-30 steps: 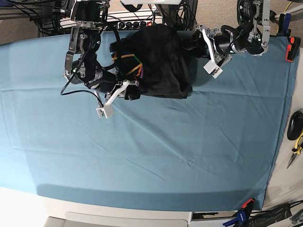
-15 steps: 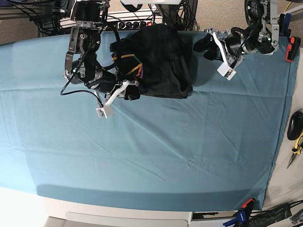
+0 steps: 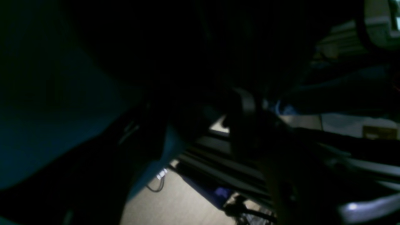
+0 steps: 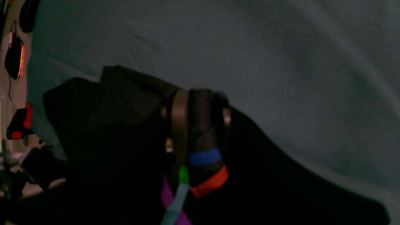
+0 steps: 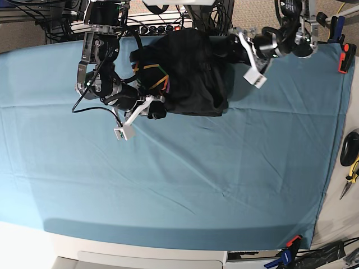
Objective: Fold the T-shirt properly
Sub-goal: 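Grasp the bundle's edges with both grippers and adjust the fold, then drag the folded shirt away from the robot with both grippers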
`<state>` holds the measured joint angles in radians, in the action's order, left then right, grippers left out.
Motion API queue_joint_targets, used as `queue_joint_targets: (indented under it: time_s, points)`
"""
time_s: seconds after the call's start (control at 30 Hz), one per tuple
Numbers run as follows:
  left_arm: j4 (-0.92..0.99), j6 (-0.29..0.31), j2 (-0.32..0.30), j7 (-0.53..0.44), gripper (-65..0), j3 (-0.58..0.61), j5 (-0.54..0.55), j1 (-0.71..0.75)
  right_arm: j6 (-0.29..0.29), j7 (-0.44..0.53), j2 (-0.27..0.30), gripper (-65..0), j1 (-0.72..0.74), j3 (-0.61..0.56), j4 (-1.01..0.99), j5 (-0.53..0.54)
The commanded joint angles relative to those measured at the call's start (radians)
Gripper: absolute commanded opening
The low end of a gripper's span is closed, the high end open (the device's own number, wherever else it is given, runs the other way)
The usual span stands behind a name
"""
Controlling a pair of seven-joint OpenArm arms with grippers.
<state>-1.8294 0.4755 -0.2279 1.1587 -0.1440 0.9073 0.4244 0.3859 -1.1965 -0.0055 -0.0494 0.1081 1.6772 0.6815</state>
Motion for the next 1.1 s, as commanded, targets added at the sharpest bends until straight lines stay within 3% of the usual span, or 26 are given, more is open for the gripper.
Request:
queue_joint_targets:
  time_s: [0.0,0.43,0.5,0.6,0.9,1.07]
  points:
    - [0.000,-0.008,-0.004,0.053,-32.6,0.018,-0.039,0.013,0.010,0.022,0.000,-53.1,0.016,-0.002,0.016,0.024]
    - [0.000,-0.008,0.032,0.029,-33.2,0.115,-0.080,-0.011,0.010,0.027,0.000,-53.6,0.016,-0.002,0.016,0.024]
    - [0.000,-0.009,0.032,0.018,-41.2,0.115,-0.096,-0.012,0.011,0.027,0.000,-63.6,0.016,-0.002,0.016,0.016]
    - [0.000,-0.008,0.032,0.012,-64.6,0.115,-0.100,-0.012,0.011,0.030,0.001,-65.0,0.016,-0.002,0.016,-0.014]
    - [-0.034,-0.025,0.027,0.026,-65.0,0.115,-0.171,-0.036,0.010,0.014,0.006,-65.0,0.014,0.009,0.028,-0.084]
    - [-0.045,-0.035,0.019,-0.023,-65.0,0.116,-0.209,-0.078,0.009,-0.012,0.005,-65.0,-0.027,0.064,0.064,-0.048]
